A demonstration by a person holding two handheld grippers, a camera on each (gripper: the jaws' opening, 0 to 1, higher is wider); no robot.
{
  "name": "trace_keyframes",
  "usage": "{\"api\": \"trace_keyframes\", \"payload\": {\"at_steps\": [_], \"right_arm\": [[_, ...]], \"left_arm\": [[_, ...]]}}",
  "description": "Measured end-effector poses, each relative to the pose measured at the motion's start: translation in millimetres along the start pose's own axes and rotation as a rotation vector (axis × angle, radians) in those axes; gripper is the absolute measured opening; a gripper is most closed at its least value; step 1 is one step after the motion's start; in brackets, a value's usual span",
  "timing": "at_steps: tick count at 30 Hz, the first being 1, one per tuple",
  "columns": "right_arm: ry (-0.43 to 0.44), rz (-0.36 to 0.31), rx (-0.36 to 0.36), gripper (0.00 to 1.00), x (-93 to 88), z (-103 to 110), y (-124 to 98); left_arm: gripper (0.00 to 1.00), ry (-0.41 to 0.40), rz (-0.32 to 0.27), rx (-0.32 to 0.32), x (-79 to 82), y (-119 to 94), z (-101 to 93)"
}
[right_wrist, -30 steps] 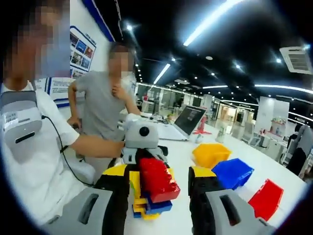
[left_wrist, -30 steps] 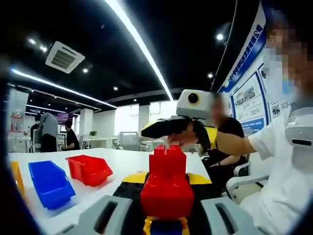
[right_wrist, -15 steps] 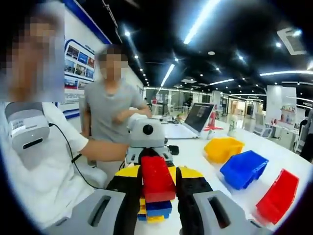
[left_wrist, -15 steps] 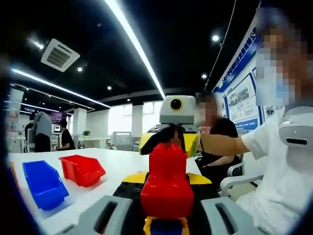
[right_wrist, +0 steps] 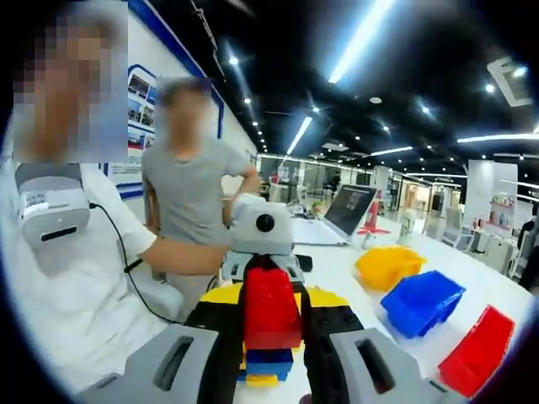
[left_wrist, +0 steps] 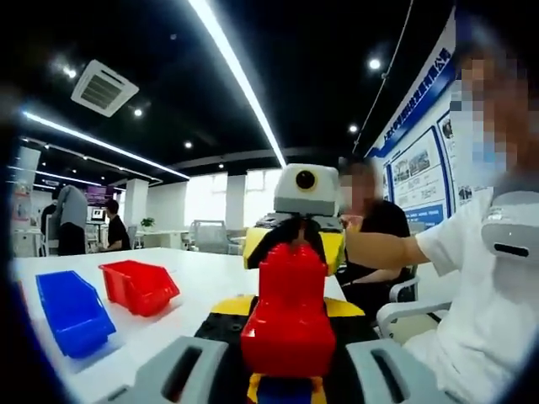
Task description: Take apart the toy blocks one by one and place each separated block into its matching bin, sorting the blocks by their type until all the connected pieces are disassembled and separated into the correct bins
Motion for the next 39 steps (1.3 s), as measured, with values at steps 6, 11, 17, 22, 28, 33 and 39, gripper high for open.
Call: {"api": "trace_keyframes", "payload": {"at_steps": [6,11,17,22,28,33,39], "right_arm": [[-0.157,-0.001,0.034,0.27,6.9,8,4],[-0.068,-0.043,-0.04,0.27,8.4,1,5],[0.155,-0.128,-0.206,0.27,15.6,-32,-18],[0.271,-0.117,-0.471,0.27,5.5,-76,-40],[0.366,-0.007,-0.788,0.27,-16.3,-118,-55],[0.417,0.107,-0.959,0.27,-35.8,-149,-49],[0.446,0.197,-1.049,0.27,-58.0,-185,-25]], "left_arm": [[0.29,-0.052,-0.013,0.012,-0.7,-1,0.0],[0.3,-0.019,-0.022,0.029,-1.4,0,-1.6],[0.3,0.004,-0.026,0.044,-0.9,-1,-3.7],[0.3,0.027,-0.045,0.084,-1.2,-3,-3.0],[0.3,0.013,-0.064,0.134,-2.1,-7,-1.5],[0.3,-0.001,-0.055,0.177,-1.3,-7,-0.1],[0.3,-0.002,-0.049,0.194,-1.3,-7,0.6]]}}
Point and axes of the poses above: the point that each gripper's makers call its tool centre point, and the gripper's own axes: y roughly forward along the fingers, z roughly to its left, x roughly out of its top, the point moved 10 cm from there along -y, roughly backward along the fingers, and after that the axes turned 15 degrees about -x, right-handed, at the moved point
